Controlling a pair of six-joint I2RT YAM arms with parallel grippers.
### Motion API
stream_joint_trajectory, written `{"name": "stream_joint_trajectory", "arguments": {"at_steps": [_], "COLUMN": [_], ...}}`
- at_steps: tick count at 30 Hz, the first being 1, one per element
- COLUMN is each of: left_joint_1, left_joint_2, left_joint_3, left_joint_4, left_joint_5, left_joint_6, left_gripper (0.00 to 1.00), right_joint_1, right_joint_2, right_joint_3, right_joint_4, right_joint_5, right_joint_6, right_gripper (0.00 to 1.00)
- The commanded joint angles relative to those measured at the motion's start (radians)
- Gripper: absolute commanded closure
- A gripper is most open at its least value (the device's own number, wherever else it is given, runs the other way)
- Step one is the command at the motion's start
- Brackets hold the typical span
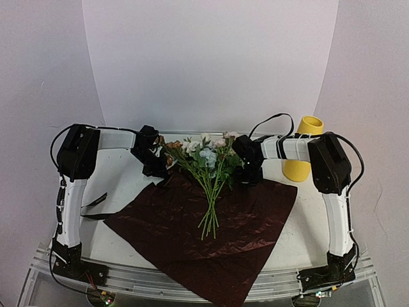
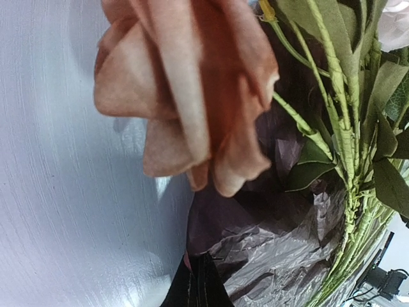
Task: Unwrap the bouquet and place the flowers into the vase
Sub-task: Unfold the wrapping paper at the center of the board, then pick up the fake flower from the wrapping paper.
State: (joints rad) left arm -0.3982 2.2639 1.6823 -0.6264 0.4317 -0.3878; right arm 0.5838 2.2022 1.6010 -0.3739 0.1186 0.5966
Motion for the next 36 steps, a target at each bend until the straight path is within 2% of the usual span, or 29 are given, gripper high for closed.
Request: {"name": "stream_joint_trajectory", "arguments": {"at_steps": [1,7,15,17,21,26,31,36], "left_joint_1": [0.015,0.038,0.072,0.076,0.076,0.075,0.065,-0.018], "left_joint_2": [0.041,0.113,0.197,0.204,0.149,0.024,-0.097,-0.214], "left_joint_3": [0.037,0.108,0.242,0.252,0.205,0.136,0.095,0.048], "left_joint_4": [0.01,0.01,0.01,0.01,0.011,0.011,0.011,0.011], "left_joint_5": [-0.052,-0.059,-0.035,-0.015,-0.01,-0.039,-0.07,-0.15], "left_joint_6": [0.015,0.009,-0.007,-0.011,-0.018,-0.011,-0.021,-0.017], "left_gripper": [1.0,1.0,1.0,0.96,0.77,0.63,0.6,0.57], "right_joint_1": [-0.026,-0.044,-0.059,-0.059,-0.059,-0.059,-0.059,-0.059], "right_joint_2": [0.075,0.137,0.159,0.141,0.084,0.015,-0.057,-0.146], "right_joint_3": [0.034,0.094,0.189,0.2,0.196,0.169,0.145,0.078], "right_joint_4": [-0.074,-0.08,-0.084,-0.083,-0.081,-0.071,-0.056,-0.023], "right_joint_5": [-0.003,-0.027,-0.067,-0.068,-0.071,-0.078,-0.103,-0.147], "right_joint_6": [0.008,-0.007,-0.014,-0.014,-0.024,-0.035,-0.058,-0.055], "right_gripper": [0.9,0.92,0.85,0.82,0.75,0.73,0.71,0.7]}}
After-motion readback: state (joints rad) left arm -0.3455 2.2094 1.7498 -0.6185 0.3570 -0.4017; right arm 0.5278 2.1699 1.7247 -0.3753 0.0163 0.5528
